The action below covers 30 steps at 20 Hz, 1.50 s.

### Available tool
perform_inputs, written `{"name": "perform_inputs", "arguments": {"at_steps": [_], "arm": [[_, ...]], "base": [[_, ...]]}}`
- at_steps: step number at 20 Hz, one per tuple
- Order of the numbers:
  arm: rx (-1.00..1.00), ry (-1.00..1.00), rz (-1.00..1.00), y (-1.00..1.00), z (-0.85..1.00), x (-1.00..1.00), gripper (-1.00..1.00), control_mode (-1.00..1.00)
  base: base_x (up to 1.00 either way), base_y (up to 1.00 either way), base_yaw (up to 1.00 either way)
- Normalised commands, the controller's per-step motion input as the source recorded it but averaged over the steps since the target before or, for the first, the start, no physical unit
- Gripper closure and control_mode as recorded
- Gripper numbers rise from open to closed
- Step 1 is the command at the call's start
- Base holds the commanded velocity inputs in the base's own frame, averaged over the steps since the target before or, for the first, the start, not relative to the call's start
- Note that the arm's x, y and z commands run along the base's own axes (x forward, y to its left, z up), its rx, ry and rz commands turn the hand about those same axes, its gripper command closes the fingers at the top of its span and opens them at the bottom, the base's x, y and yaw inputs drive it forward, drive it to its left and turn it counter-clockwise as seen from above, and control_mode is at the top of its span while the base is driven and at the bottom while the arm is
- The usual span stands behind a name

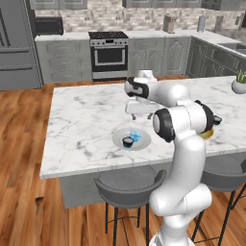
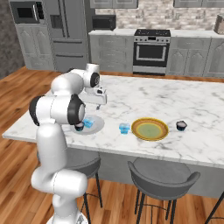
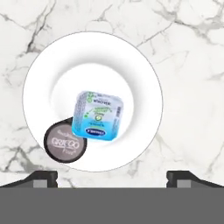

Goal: Place two yogurt containers on each plate.

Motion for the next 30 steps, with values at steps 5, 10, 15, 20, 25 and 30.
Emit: {"name": "perform_inputs", "arguments": {"at_steps": [5, 10, 15, 20, 25, 30], "arm": [[0.01, 0.0, -0.1, -0.1, 0.25, -0.32, -1.0, -1.0], [0.07, -0.05, -0.18, -0.18, -0.07, -0.58, -1.0, -1.0], [0.05, -0.05, -0.04, -0.07, -0.02, -0.16, -1.0, 1.0], [0.0, 0.0, 0.0, 0.0, 0.0, 0.0, -1.0, 1.0], [0.0, 0.0, 0.0, 0.0, 0.0, 0.0, -1.0, 1.0], [0.0, 0.0, 0.0, 0.0, 0.0, 0.0, -1.0, 1.0]], "base": [[0.0, 0.0, 0.0], [0.0, 0.0, 0.0], [-0.43, -0.45, -0.15], [0.04, -0.72, -0.02], [0.43, -0.61, 0.22], [0.76, -0.23, 0.21]]}}
